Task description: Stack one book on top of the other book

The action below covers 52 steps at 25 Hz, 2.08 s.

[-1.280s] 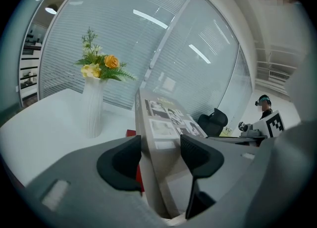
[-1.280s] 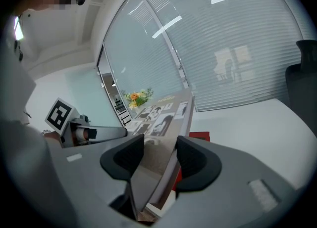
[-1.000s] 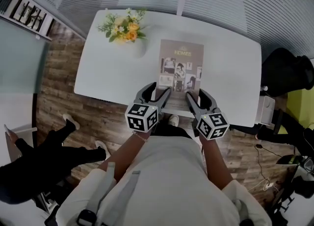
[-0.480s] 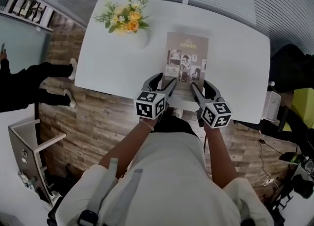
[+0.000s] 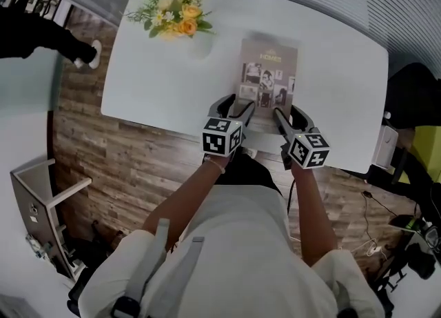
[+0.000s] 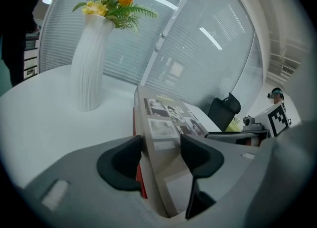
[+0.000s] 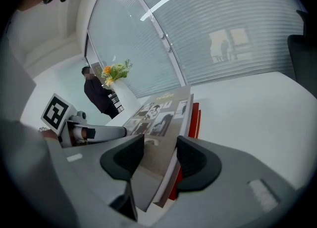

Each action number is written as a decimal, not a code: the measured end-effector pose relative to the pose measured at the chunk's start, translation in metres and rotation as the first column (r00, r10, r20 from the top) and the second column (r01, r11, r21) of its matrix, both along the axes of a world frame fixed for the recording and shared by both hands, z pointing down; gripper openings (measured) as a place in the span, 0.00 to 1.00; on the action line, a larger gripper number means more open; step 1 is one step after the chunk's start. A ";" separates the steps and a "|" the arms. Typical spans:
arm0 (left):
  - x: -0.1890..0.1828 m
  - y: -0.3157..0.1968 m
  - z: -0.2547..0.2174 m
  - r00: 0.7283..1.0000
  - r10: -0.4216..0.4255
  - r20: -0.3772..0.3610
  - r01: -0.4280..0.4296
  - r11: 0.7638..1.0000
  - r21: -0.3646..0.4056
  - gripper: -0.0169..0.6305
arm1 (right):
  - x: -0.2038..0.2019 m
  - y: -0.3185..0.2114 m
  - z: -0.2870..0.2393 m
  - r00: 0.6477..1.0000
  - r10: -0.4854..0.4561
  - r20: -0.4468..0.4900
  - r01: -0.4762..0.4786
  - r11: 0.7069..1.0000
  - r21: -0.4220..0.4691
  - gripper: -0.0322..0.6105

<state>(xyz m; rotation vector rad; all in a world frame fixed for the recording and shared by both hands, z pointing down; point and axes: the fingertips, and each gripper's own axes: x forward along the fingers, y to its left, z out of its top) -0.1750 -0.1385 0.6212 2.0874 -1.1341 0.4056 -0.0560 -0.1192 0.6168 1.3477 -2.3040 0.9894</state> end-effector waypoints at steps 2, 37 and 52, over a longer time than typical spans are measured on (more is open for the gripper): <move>0.001 -0.002 0.007 1.000 0.001 0.000 -0.001 1.000 -0.010 0.42 | 0.001 -0.002 0.006 1.000 -0.002 -0.002 0.002 1.000 -0.011 0.36; -0.008 -0.006 -0.061 0.998 0.043 0.043 -0.051 0.978 0.201 0.29 | 0.013 -0.010 -0.055 0.982 -0.030 -0.187 0.067 0.978 0.199 0.27; 0.000 0.007 -0.219 0.994 0.108 -0.028 -0.082 0.879 0.471 0.06 | -0.005 0.000 -0.210 0.969 -0.075 -0.237 0.176 0.879 0.442 0.12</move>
